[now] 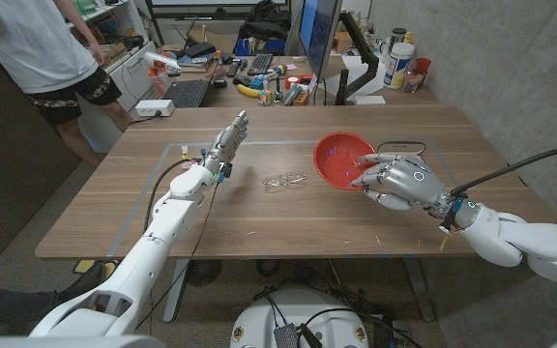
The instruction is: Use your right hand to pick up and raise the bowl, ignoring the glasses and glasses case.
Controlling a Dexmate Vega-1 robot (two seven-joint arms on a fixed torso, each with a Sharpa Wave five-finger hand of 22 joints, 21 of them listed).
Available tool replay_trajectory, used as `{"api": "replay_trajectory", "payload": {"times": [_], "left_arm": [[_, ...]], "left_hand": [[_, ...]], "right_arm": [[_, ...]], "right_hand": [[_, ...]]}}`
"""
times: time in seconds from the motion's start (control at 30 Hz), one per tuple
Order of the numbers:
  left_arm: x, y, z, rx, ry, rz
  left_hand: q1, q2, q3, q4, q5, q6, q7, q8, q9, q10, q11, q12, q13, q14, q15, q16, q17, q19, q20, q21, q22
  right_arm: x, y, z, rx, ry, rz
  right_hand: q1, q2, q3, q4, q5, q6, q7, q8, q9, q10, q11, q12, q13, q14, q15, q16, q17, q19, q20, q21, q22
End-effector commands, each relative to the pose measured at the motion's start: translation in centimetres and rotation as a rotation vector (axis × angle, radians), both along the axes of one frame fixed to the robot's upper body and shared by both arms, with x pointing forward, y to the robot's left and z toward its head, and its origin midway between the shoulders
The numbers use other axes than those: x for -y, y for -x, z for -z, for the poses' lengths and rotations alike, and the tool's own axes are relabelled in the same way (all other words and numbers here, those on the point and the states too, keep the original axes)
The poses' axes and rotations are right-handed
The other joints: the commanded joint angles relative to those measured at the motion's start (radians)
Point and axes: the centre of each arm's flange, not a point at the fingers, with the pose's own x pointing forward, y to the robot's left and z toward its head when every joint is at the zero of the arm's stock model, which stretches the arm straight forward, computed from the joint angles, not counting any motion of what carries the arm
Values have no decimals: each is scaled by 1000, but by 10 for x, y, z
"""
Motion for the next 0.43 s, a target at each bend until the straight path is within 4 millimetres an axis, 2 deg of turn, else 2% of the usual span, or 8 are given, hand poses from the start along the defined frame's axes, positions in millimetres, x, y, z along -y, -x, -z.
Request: {"api": "replay_trajectory", "payload": {"times": [0.03,0.43], "left_arm": [[-4,2,-3,5,-7,3],[-4,3,-4,11,-18,12]], "left_hand": [[1,9,-5,1,3,2,2,2,3,-7,1,0,5,-8,4,6,4,-11,-39,4,4],[2,10,-7,0,2,3,1,2,3,-6,2,0,5,-8,3,6,4,-12,-39,4,4]], "right_arm": [[-5,5,-4,20,-2,2],[-6,6,0,12,-9,14]], "right_hand": [[-7,3,2,3,-3,-2,-1,-3,3,0,-2,-3,4,-5,-82,-3,0,-4,-92,0,2],[-12,7,2,6,-4,2,-1,-3,3,5,-2,-2,7,1,-82,1,1,-4,-91,0,2]]}}
